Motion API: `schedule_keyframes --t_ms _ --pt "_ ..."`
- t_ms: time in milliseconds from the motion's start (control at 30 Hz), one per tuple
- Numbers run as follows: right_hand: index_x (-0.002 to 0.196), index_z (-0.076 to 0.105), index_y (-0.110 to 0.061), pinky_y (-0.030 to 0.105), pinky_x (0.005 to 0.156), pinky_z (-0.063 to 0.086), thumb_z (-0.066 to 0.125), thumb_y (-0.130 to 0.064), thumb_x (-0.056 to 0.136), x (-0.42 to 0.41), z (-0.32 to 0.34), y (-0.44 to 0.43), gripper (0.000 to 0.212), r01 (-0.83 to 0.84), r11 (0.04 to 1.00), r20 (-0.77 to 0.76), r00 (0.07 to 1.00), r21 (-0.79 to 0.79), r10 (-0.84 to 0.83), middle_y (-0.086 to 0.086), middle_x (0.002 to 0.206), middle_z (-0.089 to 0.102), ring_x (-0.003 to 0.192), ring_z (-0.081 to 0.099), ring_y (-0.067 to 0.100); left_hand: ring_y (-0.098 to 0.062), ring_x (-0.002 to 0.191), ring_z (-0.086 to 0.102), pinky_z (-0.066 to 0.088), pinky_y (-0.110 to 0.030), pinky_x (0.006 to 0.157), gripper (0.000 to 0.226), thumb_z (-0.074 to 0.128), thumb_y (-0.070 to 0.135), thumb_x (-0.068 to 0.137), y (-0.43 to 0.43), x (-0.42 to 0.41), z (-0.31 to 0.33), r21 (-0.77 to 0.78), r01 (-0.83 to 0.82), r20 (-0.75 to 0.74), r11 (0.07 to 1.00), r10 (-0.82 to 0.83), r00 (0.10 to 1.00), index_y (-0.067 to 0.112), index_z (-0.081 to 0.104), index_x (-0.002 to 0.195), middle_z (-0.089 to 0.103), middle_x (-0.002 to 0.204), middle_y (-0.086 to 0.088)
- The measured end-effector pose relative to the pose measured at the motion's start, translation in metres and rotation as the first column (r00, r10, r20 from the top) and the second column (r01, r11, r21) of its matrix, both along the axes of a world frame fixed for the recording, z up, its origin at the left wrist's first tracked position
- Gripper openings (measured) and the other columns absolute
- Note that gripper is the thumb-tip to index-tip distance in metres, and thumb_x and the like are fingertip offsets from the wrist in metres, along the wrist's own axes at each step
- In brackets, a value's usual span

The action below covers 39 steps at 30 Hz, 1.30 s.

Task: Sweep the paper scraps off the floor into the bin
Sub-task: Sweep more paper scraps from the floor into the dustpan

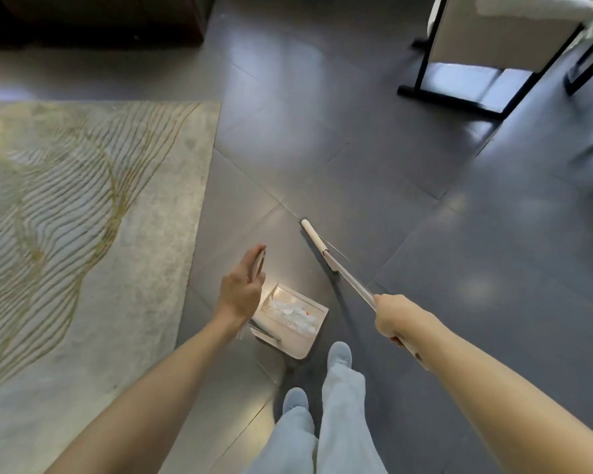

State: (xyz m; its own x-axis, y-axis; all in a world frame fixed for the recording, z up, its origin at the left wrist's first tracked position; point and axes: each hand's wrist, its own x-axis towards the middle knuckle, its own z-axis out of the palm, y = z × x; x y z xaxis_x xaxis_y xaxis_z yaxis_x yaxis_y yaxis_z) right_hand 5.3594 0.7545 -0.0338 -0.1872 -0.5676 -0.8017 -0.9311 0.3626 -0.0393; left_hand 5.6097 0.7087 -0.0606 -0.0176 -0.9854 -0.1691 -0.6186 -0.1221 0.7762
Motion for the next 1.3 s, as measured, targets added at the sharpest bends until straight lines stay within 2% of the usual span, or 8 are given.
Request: schedule_keyframes --t_ms 167,300,433,567,767,967,1133,1300 --pt "0.138 0.042 -0.012 0.024 0.045 0.040 0.052 0.000 0.086 0.007 -0.006 -0.032 0.054 -0.167 0.978 0.022 0.986 0.125 0.165 0.004 0.086 0.057 0.075 0.059 0.020 -0.024 0.108 0.060 0.040 -0.021 0.090 0.053 0.057 -0.003 0.086 -0.030 -0.008 -0.003 0.008 -0.036 -0.030 0.999 0.036 0.999 0.021 0.052 0.134 0.064 0.121 -0.002" --pt "0.139 0.039 -0.026 0.020 0.042 0.039 0.047 -0.003 0.086 -0.009 0.012 -0.033 0.058 -0.237 0.936 0.159 0.967 0.260 0.201 -0.002 0.072 0.049 0.053 0.048 0.011 -0.020 0.110 0.060 0.038 -0.019 0.092 0.051 0.057 0.001 0.089 -0.048 -0.011 0.000 0.022 -0.057 -0.023 0.998 0.057 0.998 0.021 0.051 0.135 0.063 0.123 0.000" --pt "0.132 0.043 -0.031 0.019 0.036 0.040 0.044 -0.001 0.081 -0.051 0.038 -0.060 0.059 -0.326 0.907 0.150 0.944 0.267 0.295 0.000 0.067 0.052 0.027 0.045 0.008 -0.020 0.111 0.059 0.039 -0.023 0.095 0.051 0.057 0.001 0.089 -0.067 -0.022 0.005 0.028 -0.032 -0.022 0.999 0.033 0.999 0.022 0.051 0.135 0.062 0.122 0.004" --pt "0.133 0.041 -0.031 0.023 0.041 0.040 0.045 0.000 0.078 -0.075 0.062 -0.097 0.063 -0.402 0.890 0.116 0.915 0.216 0.386 0.000 0.070 0.051 0.044 0.050 0.013 -0.014 0.113 0.057 0.039 -0.022 0.095 0.052 0.057 0.001 0.089 -0.093 -0.029 0.017 0.014 -0.097 -0.045 0.995 0.098 0.994 0.027 0.051 0.134 0.056 0.117 0.017" --pt "0.149 0.026 -0.034 0.025 0.058 0.050 0.045 -0.002 0.083 -0.099 0.079 -0.188 0.076 -0.383 0.917 0.086 0.923 0.108 0.376 0.004 0.089 0.057 0.069 0.056 0.021 -0.015 0.110 0.055 0.045 -0.033 0.096 0.050 0.056 0.002 0.091 -0.165 -0.053 0.050 -0.107 -0.178 -0.049 0.978 0.173 0.984 0.021 0.048 0.137 0.058 0.126 0.002" --pt "0.139 0.042 -0.023 0.019 0.040 0.036 0.042 -0.006 0.089 -0.101 0.074 -0.307 0.053 -0.243 0.967 0.107 0.962 -0.070 0.250 0.001 0.081 0.053 0.058 0.051 0.012 -0.025 0.097 0.062 0.055 -0.045 0.082 0.050 0.059 0.006 0.090 -0.281 -0.065 0.061 -0.210 -0.229 -0.039 0.950 0.226 0.973 0.026 0.048 0.135 0.059 0.112 0.003" --pt "0.144 0.036 -0.023 0.017 0.039 0.034 0.038 -0.007 0.094 -0.087 0.071 -0.426 0.053 -0.129 0.982 0.160 0.976 -0.136 0.150 -0.002 0.077 0.046 0.059 0.046 0.009 -0.015 0.105 0.054 0.051 -0.036 0.089 0.053 0.058 0.006 0.091 -0.399 -0.061 0.056 -0.202 -0.223 -0.063 0.954 0.215 0.975 0.030 0.046 0.137 0.054 0.123 0.006" --pt "0.146 0.035 -0.020 0.021 0.045 0.042 0.040 -0.008 0.094 -0.072 0.083 -0.567 0.054 -0.126 0.986 0.148 0.979 -0.112 0.142 0.001 0.075 0.050 0.058 0.050 0.013 -0.023 0.101 0.059 0.055 -0.043 0.085 0.054 0.058 0.008 0.092 -0.520 -0.050 0.063 -0.165 -0.219 -0.077 0.962 0.209 0.975 0.038 0.045 0.136 0.055 0.122 0.003"
